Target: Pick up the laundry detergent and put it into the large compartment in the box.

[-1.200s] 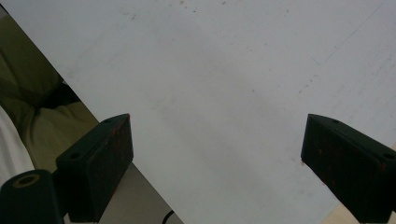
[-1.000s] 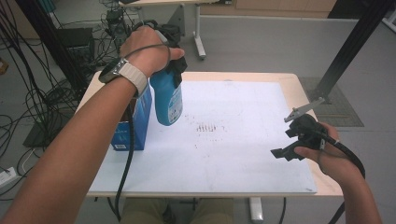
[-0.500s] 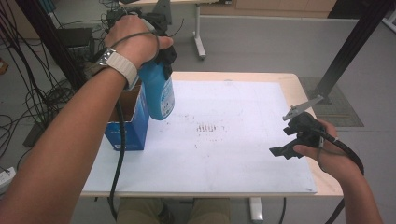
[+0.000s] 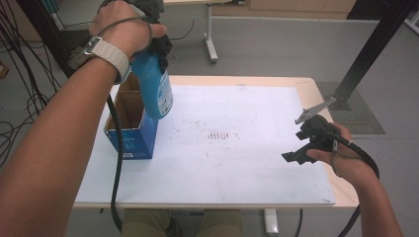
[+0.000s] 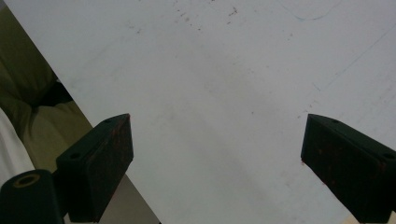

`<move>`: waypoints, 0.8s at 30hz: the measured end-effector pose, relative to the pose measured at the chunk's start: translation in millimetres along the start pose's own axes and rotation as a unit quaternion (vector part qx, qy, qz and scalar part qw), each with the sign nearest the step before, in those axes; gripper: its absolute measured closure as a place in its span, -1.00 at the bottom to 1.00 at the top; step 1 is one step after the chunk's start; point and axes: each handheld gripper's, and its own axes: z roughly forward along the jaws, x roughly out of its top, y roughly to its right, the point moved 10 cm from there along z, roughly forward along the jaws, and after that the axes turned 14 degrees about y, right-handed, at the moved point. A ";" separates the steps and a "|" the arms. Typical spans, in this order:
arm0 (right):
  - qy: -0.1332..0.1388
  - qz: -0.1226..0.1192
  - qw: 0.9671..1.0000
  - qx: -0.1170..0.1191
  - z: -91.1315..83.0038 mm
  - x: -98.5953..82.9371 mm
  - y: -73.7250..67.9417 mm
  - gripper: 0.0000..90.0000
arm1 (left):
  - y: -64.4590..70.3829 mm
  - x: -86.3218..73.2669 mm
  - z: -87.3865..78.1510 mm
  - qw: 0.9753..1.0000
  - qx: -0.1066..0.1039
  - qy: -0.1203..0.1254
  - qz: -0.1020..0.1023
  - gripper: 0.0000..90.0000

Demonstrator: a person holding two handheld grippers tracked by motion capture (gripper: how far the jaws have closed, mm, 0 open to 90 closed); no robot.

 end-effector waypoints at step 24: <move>0.001 -0.003 1.000 0.008 6.3 2.1 2.3 -0.80 | -32.3 -4.7 -16.6 0.999 0.015 0.008 -0.036 -0.15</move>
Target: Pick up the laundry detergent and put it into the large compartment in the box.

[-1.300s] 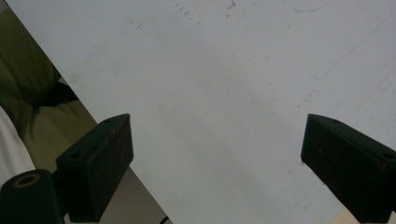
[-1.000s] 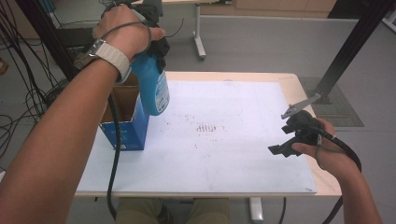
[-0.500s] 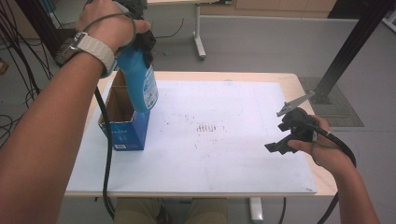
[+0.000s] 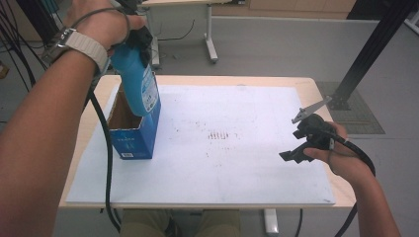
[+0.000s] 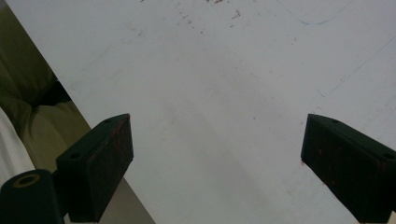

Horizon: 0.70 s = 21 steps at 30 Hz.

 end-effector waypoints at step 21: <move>-0.005 0.001 1.000 0.004 7.3 1.7 4.5 -0.80 | -28.9 4.4 4.7 1.000 0.016 0.001 -0.026 -0.15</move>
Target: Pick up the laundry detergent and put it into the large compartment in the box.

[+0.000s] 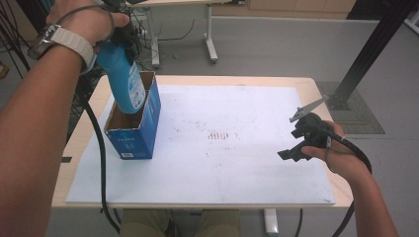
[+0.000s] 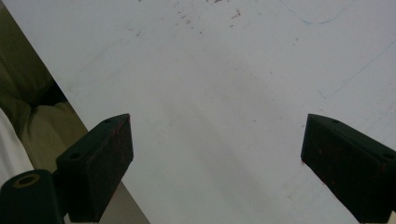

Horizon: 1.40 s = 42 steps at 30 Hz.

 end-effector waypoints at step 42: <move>-0.008 0.006 1.000 0.007 13.7 2.1 4.9 -0.80 | -36.8 3.2 37.9 0.999 0.023 -0.011 -0.030 -0.15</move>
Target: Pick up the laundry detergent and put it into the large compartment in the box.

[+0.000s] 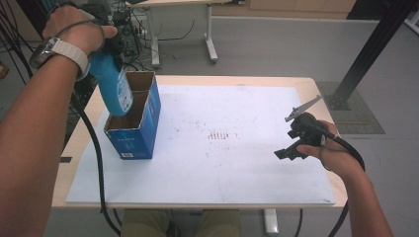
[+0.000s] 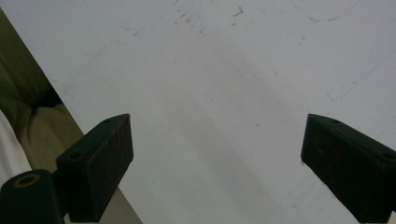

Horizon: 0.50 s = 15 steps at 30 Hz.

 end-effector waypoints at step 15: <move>-0.008 0.003 1.000 0.000 5.3 -1.8 1.5 -0.80 | -4.8 1.0 25.6 1.000 0.000 -0.002 -0.003 -0.15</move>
